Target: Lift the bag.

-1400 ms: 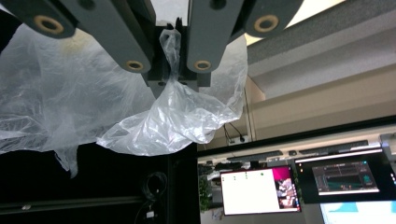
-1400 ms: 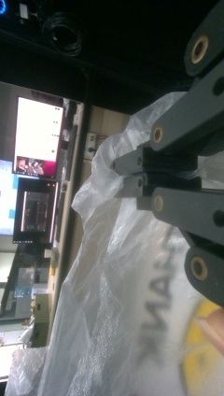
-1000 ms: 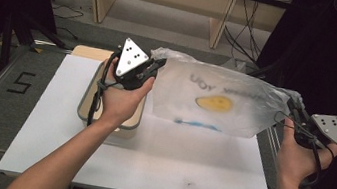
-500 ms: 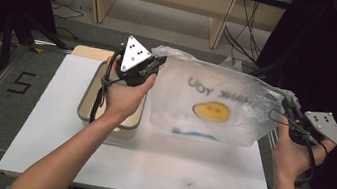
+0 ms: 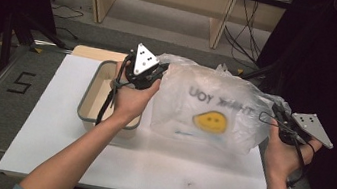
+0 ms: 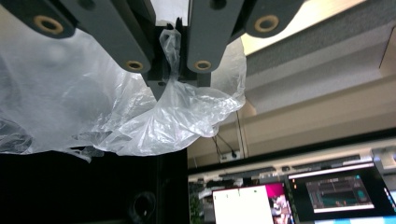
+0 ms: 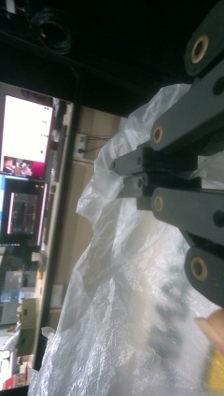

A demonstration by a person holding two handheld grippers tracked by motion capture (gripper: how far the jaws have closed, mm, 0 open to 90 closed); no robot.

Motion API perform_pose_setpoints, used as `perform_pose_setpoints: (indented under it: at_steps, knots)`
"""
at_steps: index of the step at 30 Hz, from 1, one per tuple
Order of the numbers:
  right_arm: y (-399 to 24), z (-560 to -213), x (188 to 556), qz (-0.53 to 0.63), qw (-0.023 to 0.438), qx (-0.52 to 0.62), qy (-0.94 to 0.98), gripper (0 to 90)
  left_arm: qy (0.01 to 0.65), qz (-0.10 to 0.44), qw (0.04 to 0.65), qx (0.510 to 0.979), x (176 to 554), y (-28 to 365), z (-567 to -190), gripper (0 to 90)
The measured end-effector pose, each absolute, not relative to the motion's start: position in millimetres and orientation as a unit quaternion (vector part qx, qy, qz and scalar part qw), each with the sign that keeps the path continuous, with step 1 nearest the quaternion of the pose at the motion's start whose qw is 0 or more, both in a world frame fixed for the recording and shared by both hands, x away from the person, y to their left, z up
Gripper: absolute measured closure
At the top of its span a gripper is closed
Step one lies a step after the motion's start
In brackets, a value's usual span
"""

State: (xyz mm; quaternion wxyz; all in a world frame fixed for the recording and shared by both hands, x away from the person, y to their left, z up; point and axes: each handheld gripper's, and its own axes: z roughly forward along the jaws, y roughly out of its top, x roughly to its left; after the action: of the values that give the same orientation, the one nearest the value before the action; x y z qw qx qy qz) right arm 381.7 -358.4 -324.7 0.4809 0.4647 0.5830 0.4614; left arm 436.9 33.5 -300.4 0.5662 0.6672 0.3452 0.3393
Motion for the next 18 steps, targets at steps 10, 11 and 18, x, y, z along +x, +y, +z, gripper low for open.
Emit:
perform_pose_setpoints:
  at_steps: [10,11,18]
  knots:
    - [-353,-348,392,0.447,0.458,0.476,0.603,89.8,0.371,0.327,0.523,0.694,458,25,-329,89.1]
    - [-353,-350,393,0.444,0.455,0.477,0.606,89.8,0.373,0.325,0.516,0.699,460,25,-332,89.1]
    - [-353,-368,400,0.431,0.436,0.491,0.619,89.8,0.380,0.316,0.491,0.717,468,18,-348,89.0]
